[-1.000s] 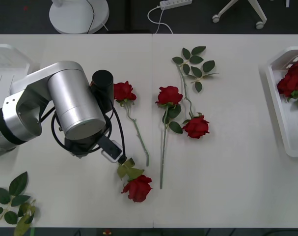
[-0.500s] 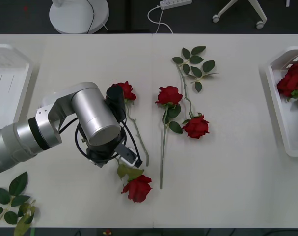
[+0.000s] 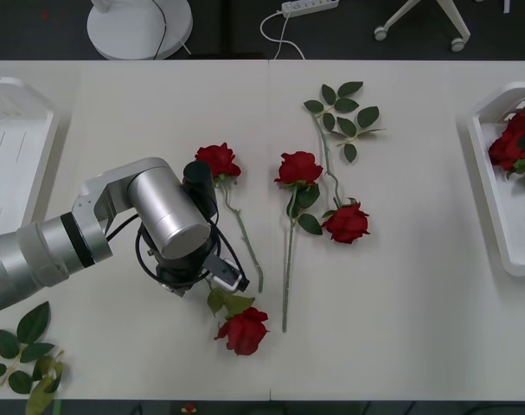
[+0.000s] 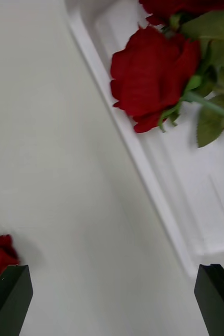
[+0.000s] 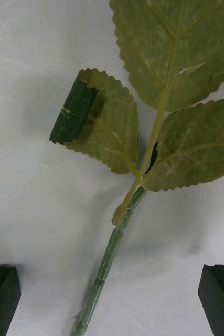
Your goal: Place the red flowers into the right box and the blue flowers into the left box. If a person shows an open palm, hand one flower to the person first, then continue sorting.
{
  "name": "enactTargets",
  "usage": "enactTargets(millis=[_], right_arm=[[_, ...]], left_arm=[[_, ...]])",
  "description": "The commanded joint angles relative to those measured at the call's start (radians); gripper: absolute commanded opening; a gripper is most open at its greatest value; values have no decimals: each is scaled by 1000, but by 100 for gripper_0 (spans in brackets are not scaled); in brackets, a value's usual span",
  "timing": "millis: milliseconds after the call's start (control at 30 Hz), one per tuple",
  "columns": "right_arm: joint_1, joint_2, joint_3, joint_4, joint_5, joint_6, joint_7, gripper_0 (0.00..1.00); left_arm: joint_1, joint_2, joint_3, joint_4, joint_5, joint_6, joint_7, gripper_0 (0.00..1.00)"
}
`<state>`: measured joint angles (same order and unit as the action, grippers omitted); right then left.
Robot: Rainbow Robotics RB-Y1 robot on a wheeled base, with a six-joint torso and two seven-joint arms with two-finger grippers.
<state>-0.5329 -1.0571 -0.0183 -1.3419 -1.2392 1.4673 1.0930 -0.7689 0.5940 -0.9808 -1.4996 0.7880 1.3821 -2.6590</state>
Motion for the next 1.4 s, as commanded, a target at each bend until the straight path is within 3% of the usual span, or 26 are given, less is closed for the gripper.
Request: enactTargets(millis=[33,100,167,233,400,433,633,667,767,833,1200,1400], right_arm=[[-41,-26,20,-79,-103,2,-291,96],[-41,-24,31,-106,-128,-7,-407,98],[-42,-21,49,-146,-146,-18,-599,100],[-41,-18,75,-189,-155,-38,-755,100],[-42,-18,175,-290,-167,-133,-1187,100],[-42,-20,205,-318,-161,-165,-1286,100],[-55,43,310,-434,14,-252,-1725,100],[-59,57,320,-439,43,-252,-1773,100],[-75,106,336,-436,115,-242,-1877,100],[-82,144,336,-424,155,-232,-1947,100],[-177,341,345,-230,236,-228,-2124,100],[-196,442,373,-137,334,-219,-2139,100]], left_arm=[[20,-19,-9,10,-6,-37,-46,100],[31,-16,-9,10,-10,-49,-46,100],[40,-16,-9,12,-24,-60,-46,59],[51,-16,-9,21,-35,-66,-46,43],[63,-14,-9,87,-26,-120,-46,40],[66,-14,-9,98,-21,-133,-46,30],[88,1,-9,116,-23,-179,-46,28],[91,1,-9,122,-23,-186,-46,25],[96,3,-9,131,-26,-199,-46,6],[96,3,-9,131,-33,-199,-46,1],[96,40,13,108,-42,-193,-46,0],[97,112,128,-62,45,-15,-46,0]])
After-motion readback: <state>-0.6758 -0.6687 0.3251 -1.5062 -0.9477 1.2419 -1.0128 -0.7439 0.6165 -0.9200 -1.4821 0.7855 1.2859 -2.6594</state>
